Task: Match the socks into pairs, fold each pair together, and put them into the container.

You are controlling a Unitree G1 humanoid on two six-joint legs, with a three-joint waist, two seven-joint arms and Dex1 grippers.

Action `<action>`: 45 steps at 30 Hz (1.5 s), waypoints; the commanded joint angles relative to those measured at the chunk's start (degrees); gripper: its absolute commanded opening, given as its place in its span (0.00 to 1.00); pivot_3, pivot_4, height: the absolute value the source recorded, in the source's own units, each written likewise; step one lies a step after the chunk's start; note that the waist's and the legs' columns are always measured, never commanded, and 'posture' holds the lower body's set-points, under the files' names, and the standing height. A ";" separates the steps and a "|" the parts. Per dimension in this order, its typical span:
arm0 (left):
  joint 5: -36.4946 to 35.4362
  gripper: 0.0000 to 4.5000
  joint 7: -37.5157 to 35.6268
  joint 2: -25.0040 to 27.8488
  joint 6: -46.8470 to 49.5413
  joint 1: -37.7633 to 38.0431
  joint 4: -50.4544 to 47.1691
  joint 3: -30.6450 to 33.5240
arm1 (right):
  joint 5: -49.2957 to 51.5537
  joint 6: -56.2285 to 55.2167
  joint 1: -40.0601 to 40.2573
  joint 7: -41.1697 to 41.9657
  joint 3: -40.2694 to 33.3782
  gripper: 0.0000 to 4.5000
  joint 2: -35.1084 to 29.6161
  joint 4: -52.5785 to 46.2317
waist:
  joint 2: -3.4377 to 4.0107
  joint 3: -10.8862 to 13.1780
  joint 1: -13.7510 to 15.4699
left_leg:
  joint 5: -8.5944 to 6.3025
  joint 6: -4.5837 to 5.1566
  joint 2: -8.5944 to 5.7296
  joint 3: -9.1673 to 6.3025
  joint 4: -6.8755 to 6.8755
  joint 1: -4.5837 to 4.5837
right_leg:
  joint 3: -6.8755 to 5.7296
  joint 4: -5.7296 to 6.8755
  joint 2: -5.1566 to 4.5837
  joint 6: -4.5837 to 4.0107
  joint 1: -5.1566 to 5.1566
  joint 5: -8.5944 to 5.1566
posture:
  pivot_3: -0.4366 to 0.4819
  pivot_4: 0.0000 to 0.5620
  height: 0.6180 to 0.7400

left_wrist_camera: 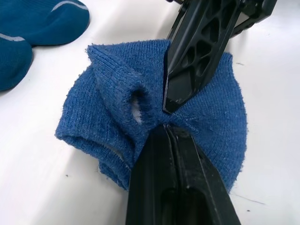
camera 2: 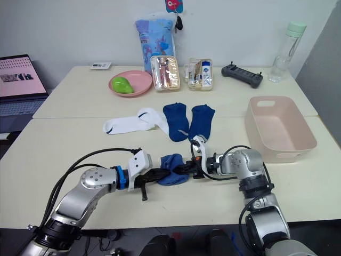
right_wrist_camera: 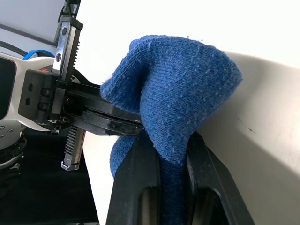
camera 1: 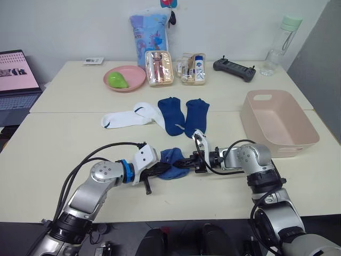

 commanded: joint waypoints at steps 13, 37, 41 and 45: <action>-24.64 1.00 7.15 -6.40 20.44 -18.83 -10.20 12.85 | 4.28 -6.62 -5.77 -1.45 -19.07 0.05 -19.87 -18.92 | -0.04 0.22 0.49 | 0.00 0.00 -0.05 0.00 0.04 -0.27 | -0.04 -0.07 -0.01 0.03 -0.15 0.00 | 0.48 0.27 1.00; -19.06 1.00 9.98 -21.47 14.95 -32.24 -3.43 1.65 | -58.21 -98.00 -11.93 3.46 14.81 0.05 -52.40 26.03 | -0.25 0.56 -0.11 | 0.19 -0.33 0.04 1.20 0.03 0.04 | 1.21 0.02 0.14 0.17 -0.38 0.04 | 0.48 0.27 1.00; -18.64 1.00 10.74 -22.30 15.07 -31.88 -4.08 1.06 | -64.02 -103.00 -15.66 4.48 19.66 0.05 -48.39 36.73 | -0.30 0.59 0.09 | 0.19 -0.33 0.04 1.38 0.09 -0.08 | 1.40 -0.01 0.13 0.27 -0.54 0.12 | 0.48 0.27 1.00; -17.32 1.00 10.64 -21.54 14.65 -30.89 -4.40 0.37 | -66.51 -106.10 -19.93 7.53 21.92 0.05 -46.65 43.44 | -0.31 0.59 0.17 | 0.19 -0.33 0.03 1.36 0.07 -0.11 | 1.39 -0.01 0.13 0.26 -0.58 0.13 | 0.48 0.27 1.00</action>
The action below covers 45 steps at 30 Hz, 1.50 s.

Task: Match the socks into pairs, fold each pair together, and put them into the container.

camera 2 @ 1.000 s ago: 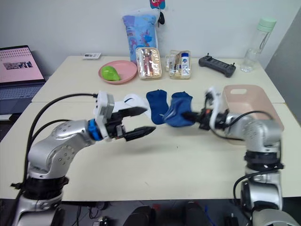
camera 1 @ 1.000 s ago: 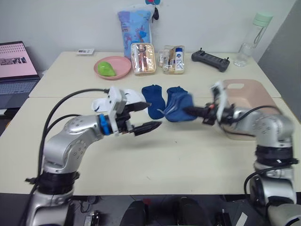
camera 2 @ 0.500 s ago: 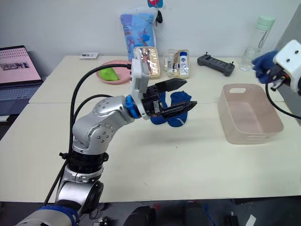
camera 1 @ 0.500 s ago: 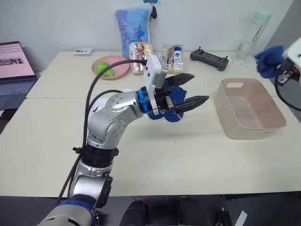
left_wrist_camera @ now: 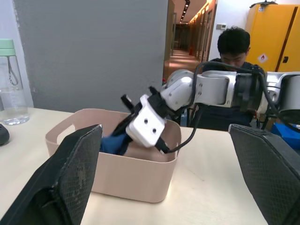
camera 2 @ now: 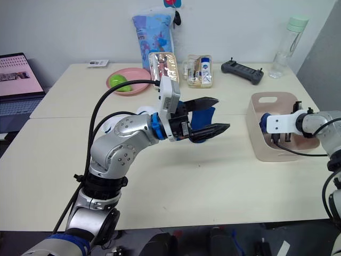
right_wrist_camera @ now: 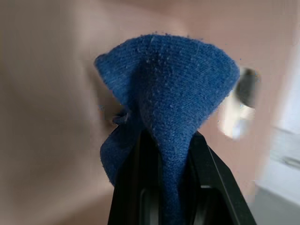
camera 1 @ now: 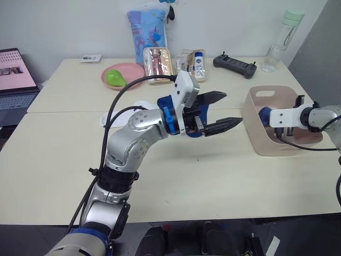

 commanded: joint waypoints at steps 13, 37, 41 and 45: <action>1.16 1.00 -0.97 2.50 -1.63 1.56 -1.62 0.55 | 6.35 -1.65 -10.39 29.36 -3.72 0.82 -1.37 6.30 | -0.02 0.01 0.00 | -0.02 0.03 0.01 -0.01 0.00 0.01 | 0.00 0.02 0.00 -0.02 0.00 0.02 | 0.48 0.27 1.00; 2.30 1.00 -2.03 0.91 -2.17 -0.23 -1.24 -0.47 | -3.37 0.70 -11.28 13.82 0.98 0.01 5.20 15.79 | 0.00 0.01 0.01 | -0.02 0.05 0.02 0.03 0.03 -0.02 | 0.01 0.06 -0.01 -0.10 -0.04 0.07 | 0.48 0.27 1.00; 2.45 1.00 -1.97 1.07 -2.01 0.31 -1.81 -0.37 | -3.47 0.26 -11.21 11.70 0.86 0.01 6.24 17.93 | 0.00 0.01 -0.04 | -0.03 0.05 0.03 0.04 0.04 0.00 | 0.02 0.06 -0.01 -0.10 -0.04 0.07 | 0.48 0.27 1.00; 2.34 1.00 -2.03 2.11 -1.82 1.11 -2.29 0.43 | -1.06 0.00 -13.11 14.22 -1.52 0.01 4.77 17.54 | 0.00 0.01 -0.07 | -0.02 0.05 0.02 0.05 0.06 0.00 | 0.03 0.07 -0.01 -0.08 -0.03 0.09 | 0.48 0.27 1.00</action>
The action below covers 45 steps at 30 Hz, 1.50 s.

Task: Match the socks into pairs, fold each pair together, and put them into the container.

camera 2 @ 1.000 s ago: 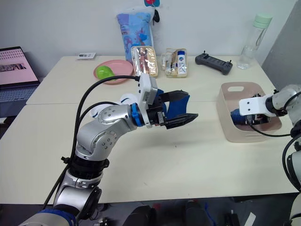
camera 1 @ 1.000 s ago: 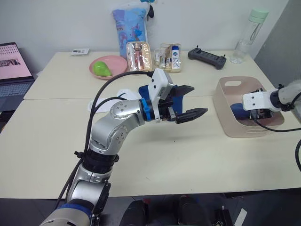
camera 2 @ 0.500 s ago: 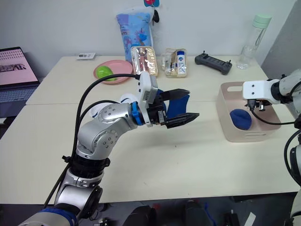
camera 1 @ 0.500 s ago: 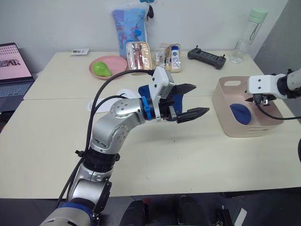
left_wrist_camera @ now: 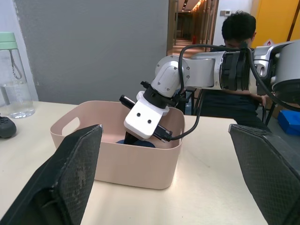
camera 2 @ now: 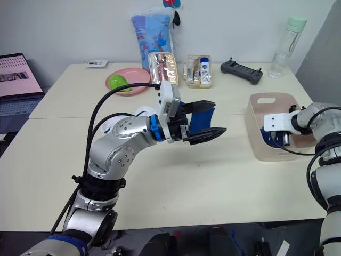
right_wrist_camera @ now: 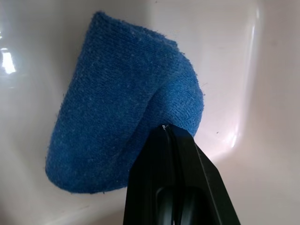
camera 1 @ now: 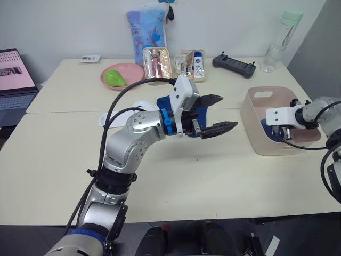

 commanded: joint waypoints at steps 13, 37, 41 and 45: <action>4.42 1.00 5.61 10.39 -3.82 12.49 -4.95 9.58 | 25.41 12.05 2.18 7.11 -20.23 0.51 2.00 -24.29 | 0.00 -0.02 -0.57 | -0.08 0.15 0.16 -0.02 -0.02 0.07 | -0.04 0.07 0.08 -0.09 0.00 0.07 | 0.48 0.27 1.00; 10.51 1.00 18.24 5.74 -18.10 52.42 -13.15 18.75 | 38.29 40.51 62.48 -17.37 -25.19 0.99 21.91 -85.37 | -0.02 -0.18 1.37 | -0.17 0.30 0.10 -0.12 -0.03 0.07 | -0.09 -0.01 0.03 0.05 0.03 0.16 | 0.48 0.27 1.00; 10.90 1.00 17.70 6.26 -17.76 50.03 -13.48 17.18 | 37.67 41.96 57.14 -16.43 -22.09 0.99 22.39 -82.79 | -0.04 -0.19 1.33 | -0.17 0.30 0.11 -0.12 -0.03 0.06 | -0.10 -0.01 0.09 0.04 0.04 0.17 | 0.48 0.27 1.00; 8.96 1.00 15.71 7.38 -15.20 45.72 -14.84 15.61 | 35.13 43.90 47.09 -16.91 -18.09 0.99 23.96 -74.13 | -0.05 -0.20 1.24 | -0.16 0.29 0.11 -0.13 -0.01 0.06 | -0.11 0.00 0.12 0.02 0.03 0.18 | 0.48 0.27 1.00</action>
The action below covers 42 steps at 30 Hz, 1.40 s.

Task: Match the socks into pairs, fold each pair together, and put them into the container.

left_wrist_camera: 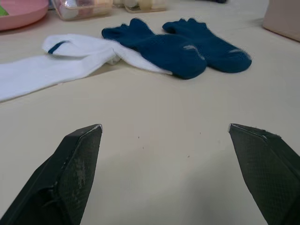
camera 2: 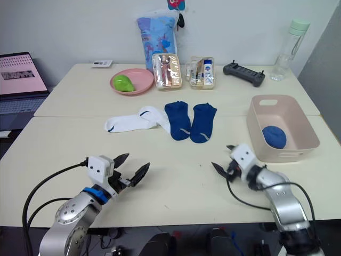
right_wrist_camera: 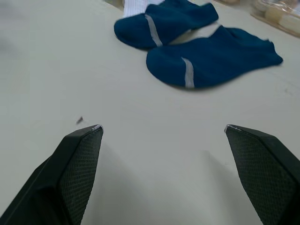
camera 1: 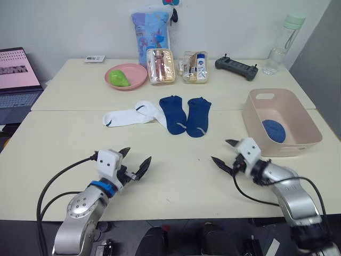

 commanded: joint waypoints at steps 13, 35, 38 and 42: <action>-3.86 1.00 1.21 -0.68 2.96 -7.15 -5.89 -1.24 | -7.91 -3.09 -25.06 -0.73 9.45 0.91 9.09 33.80 | -0.07 -0.03 -0.56 | 0.00 0.00 0.02 0.05 0.01 -0.07 | 0.05 -0.06 -0.01 -0.01 -0.05 0.00 | 0.48 0.27 1.00; -7.86 1.00 -0.14 2.01 7.35 -5.11 -5.95 0.11 | 7.17 17.27 -14.58 25.20 14.02 0.01 -1.86 -0.61 | -0.09 -0.06 -1.38 | -0.01 0.02 0.06 -0.05 0.01 -0.06 | -0.01 -0.04 -0.01 -0.02 -0.05 0.02 | 0.48 0.27 1.00; -8.28 1.00 -1.17 3.57 8.25 -4.33 -5.41 0.59 | 9.70 21.57 -15.65 23.91 14.55 0.01 1.59 -0.98 | -0.10 -0.06 -1.40 | -0.01 0.01 0.13 -0.06 -0.01 0.01 | -0.06 0.02 0.07 -0.03 -0.03 0.03 | 0.48 0.27 1.00; -7.98 1.00 -3.02 5.69 8.19 -3.38 -4.51 0.53 | 10.44 23.07 -18.81 23.38 14.35 0.01 4.71 5.71 | -0.10 -0.06 -1.20 | -0.01 0.00 0.11 -0.07 0.00 -0.03 | -0.05 -0.01 0.07 -0.04 -0.04 0.03 | 0.48 0.27 1.00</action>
